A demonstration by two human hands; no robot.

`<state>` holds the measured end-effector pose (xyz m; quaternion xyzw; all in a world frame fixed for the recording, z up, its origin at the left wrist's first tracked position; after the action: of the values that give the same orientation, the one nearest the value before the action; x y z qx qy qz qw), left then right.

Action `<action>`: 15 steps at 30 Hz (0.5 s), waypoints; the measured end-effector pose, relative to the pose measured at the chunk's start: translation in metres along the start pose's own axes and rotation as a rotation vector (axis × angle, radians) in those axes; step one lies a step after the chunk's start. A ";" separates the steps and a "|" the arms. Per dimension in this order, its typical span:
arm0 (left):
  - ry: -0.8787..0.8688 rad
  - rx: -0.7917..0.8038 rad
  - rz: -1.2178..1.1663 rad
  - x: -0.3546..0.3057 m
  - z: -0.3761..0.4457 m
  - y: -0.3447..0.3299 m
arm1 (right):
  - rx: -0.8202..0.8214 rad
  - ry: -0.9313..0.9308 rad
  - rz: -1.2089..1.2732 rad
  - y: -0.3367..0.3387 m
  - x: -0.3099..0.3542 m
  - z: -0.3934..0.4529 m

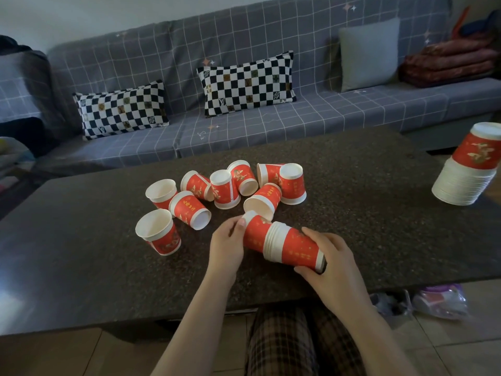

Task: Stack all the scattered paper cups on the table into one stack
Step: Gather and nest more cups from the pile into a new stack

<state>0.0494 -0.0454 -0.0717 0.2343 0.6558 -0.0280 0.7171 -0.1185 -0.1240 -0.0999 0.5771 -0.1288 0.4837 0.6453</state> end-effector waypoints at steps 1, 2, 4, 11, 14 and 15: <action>-0.012 0.035 -0.021 -0.002 -0.003 -0.002 | 0.006 0.008 0.014 0.000 0.001 0.000; -0.018 0.083 -0.031 -0.007 -0.008 -0.006 | 0.002 0.014 0.027 0.001 0.001 0.000; -0.024 0.189 -0.016 -0.018 -0.018 -0.016 | -0.030 0.016 0.040 0.005 0.000 0.002; -0.328 0.354 0.156 -0.051 -0.052 -0.044 | -0.133 -0.023 -0.049 0.020 -0.008 0.012; -0.587 0.318 0.171 -0.056 -0.062 -0.065 | -0.199 -0.061 -0.066 0.034 -0.017 0.019; -0.643 0.313 0.160 -0.059 -0.066 -0.075 | -0.224 -0.097 -0.042 0.042 -0.023 0.022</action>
<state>-0.0465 -0.1032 -0.0399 0.3710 0.3642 -0.1440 0.8420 -0.1539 -0.1596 -0.0835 0.5266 -0.2010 0.4243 0.7087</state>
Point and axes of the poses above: each hand's wrist, its own z-axis towards the middle knuckle, its own y-axis out of the back of the hand, x = y × z, the point moved 1 cm from there along z, towards the middle knuckle, and after that the axes turned 15 degrees about -x, right-handed, at the moved point
